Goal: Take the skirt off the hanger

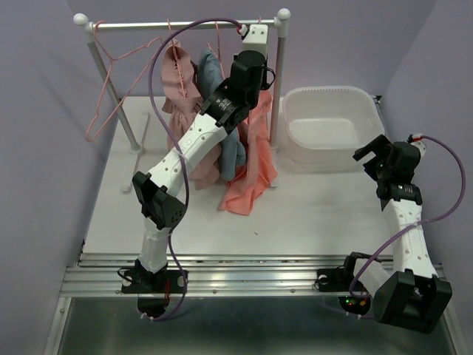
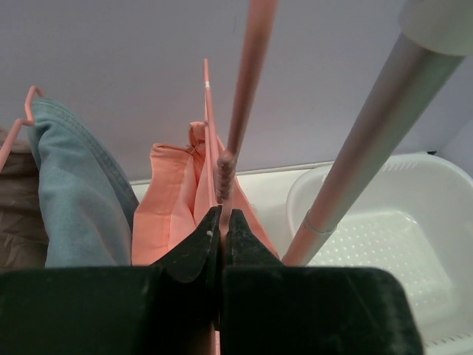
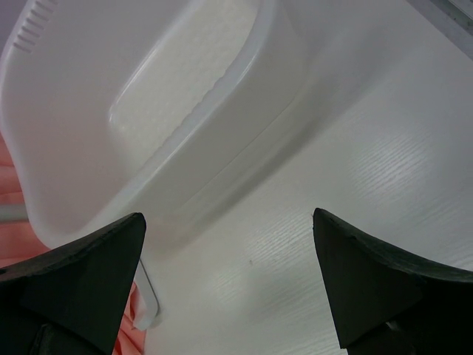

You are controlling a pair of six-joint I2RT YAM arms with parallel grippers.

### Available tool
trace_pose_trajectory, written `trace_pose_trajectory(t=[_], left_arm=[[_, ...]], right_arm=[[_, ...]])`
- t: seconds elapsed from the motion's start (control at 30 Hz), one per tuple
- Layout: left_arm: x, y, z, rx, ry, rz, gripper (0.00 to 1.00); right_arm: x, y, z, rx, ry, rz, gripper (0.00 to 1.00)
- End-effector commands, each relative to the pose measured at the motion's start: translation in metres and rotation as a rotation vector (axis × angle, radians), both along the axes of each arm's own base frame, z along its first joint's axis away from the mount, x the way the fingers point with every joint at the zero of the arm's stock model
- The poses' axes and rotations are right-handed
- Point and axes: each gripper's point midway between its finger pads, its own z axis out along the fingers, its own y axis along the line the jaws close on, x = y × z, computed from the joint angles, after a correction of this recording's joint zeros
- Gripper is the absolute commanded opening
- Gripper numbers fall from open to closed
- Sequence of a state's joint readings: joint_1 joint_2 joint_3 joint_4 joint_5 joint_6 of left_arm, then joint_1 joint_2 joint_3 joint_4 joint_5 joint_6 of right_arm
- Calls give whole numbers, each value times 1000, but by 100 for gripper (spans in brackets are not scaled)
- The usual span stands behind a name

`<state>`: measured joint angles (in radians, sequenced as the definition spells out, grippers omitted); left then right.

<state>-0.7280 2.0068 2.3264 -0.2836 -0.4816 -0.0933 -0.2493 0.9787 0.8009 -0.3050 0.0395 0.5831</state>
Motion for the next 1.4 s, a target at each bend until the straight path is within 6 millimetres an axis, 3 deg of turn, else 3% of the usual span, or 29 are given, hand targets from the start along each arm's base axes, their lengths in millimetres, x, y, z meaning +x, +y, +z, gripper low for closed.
trace_pose_trajectory(t=[0.0,0.23,0.43,0.57,0.8,0.97,1.17,1.3,1.37], left_arm=[[-14,14,78,-98,-192,61,0],[-31,32,122,-114,-308,140,0],[-46,44,142,-124,-344,181,0],[-53,44,130,-124,-312,178,0],[-72,46,134,-153,-313,170,0],[-84,44,126,-146,-294,154,0],[-98,45,121,-161,-277,145,0],[-106,39,91,-156,-224,109,0],[-116,43,85,-231,-201,111,0]], right_arm=[[4,-5,5,-36,-31,-7,100],[3,-3,10,-42,-45,10,100],[5,1,7,-31,-33,32,100],[6,1,7,-27,-36,33,100],[6,3,4,-23,-28,41,100],[5,3,4,-25,-32,43,100],[5,18,6,2,-47,120,100],[0,28,9,8,-64,178,100],[-1,44,13,14,-81,264,100]])
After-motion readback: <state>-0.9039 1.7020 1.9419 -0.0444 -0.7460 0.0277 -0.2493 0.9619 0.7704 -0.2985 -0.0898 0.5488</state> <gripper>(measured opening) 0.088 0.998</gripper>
